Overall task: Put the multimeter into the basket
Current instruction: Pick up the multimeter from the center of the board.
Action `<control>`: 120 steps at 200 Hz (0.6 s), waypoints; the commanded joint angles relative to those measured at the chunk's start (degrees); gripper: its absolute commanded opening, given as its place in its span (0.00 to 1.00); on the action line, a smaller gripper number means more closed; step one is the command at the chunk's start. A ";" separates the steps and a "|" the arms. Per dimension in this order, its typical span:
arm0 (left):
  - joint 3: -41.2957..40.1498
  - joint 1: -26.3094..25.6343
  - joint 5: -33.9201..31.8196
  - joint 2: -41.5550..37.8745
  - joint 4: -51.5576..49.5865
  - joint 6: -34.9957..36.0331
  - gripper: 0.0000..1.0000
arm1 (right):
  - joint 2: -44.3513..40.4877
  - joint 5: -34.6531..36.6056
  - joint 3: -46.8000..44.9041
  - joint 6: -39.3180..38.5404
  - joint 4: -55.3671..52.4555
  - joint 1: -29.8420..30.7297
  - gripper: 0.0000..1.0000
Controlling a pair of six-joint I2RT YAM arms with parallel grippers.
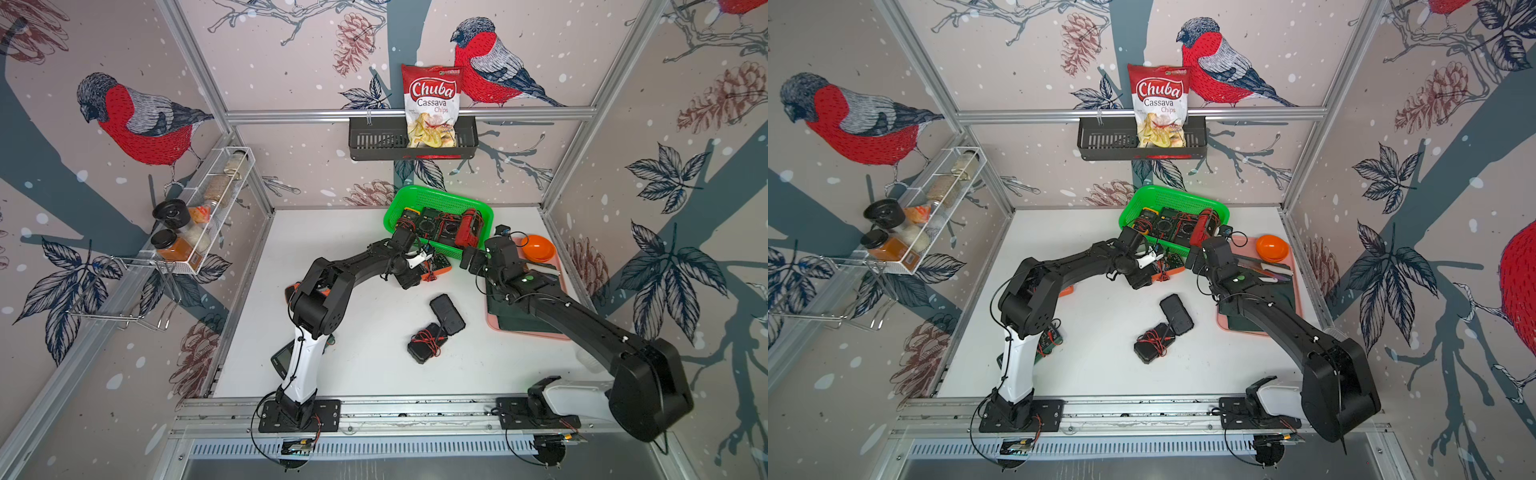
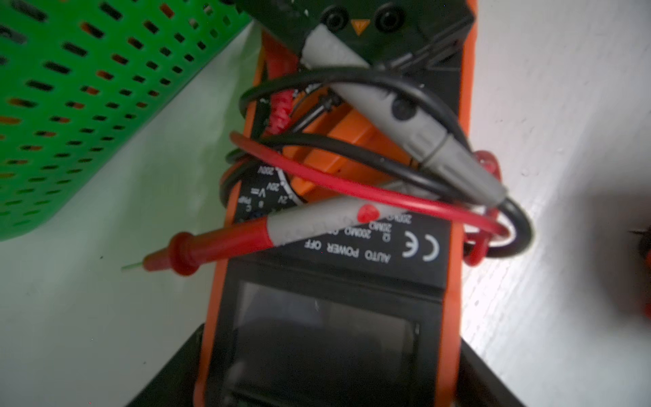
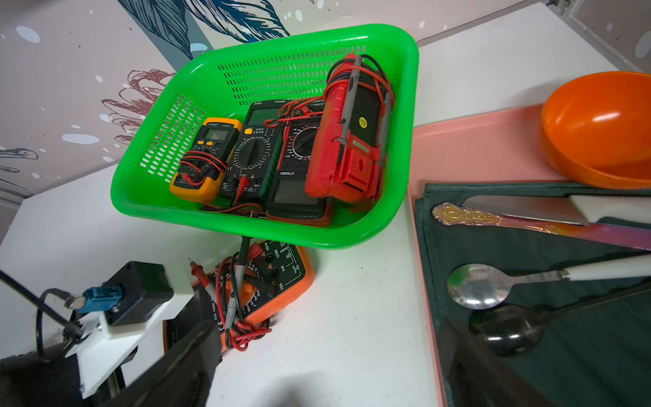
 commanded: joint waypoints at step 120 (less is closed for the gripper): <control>-19.94 -0.33 -0.93 -21.87 8.99 -6.59 0.00 | -1.77 0.38 -0.25 0.61 0.79 -1.71 1.00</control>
